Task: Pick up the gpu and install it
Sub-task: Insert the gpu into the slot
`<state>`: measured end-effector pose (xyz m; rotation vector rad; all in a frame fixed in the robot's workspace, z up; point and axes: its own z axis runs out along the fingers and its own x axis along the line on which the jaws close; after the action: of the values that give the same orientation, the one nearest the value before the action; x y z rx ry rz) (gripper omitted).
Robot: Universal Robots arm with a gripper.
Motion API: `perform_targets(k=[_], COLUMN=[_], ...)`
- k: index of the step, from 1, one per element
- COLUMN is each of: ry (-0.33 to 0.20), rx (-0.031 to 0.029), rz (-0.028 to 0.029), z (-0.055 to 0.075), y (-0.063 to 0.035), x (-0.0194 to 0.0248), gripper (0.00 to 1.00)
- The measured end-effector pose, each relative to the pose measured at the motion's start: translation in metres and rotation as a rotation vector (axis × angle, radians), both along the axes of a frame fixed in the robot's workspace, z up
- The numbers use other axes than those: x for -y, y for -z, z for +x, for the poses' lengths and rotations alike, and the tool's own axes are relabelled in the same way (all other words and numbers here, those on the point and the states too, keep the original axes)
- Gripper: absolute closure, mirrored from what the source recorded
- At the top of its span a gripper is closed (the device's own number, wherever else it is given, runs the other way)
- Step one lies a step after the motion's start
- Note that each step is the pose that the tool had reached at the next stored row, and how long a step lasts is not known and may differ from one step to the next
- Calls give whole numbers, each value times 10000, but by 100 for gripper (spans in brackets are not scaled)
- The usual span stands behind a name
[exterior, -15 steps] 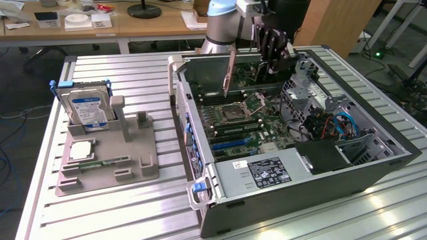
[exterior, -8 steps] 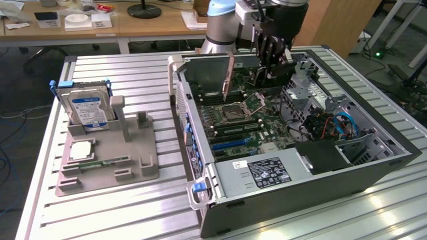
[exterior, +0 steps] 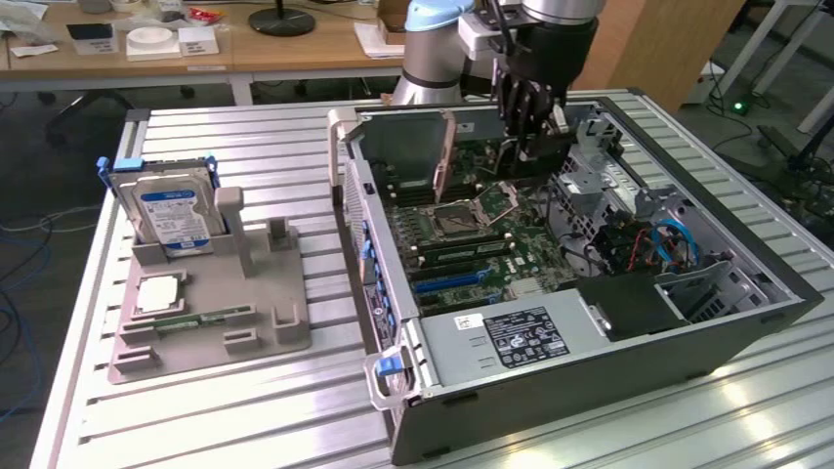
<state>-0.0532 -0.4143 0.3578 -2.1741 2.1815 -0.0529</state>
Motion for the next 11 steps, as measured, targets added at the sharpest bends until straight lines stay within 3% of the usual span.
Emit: perform_targets(k=[3,11], ry=[0,1], rx=[-28,-186], rz=[-2,-2], z=[0,0], y=[10,52], x=[0,0], gripper=[73,73])
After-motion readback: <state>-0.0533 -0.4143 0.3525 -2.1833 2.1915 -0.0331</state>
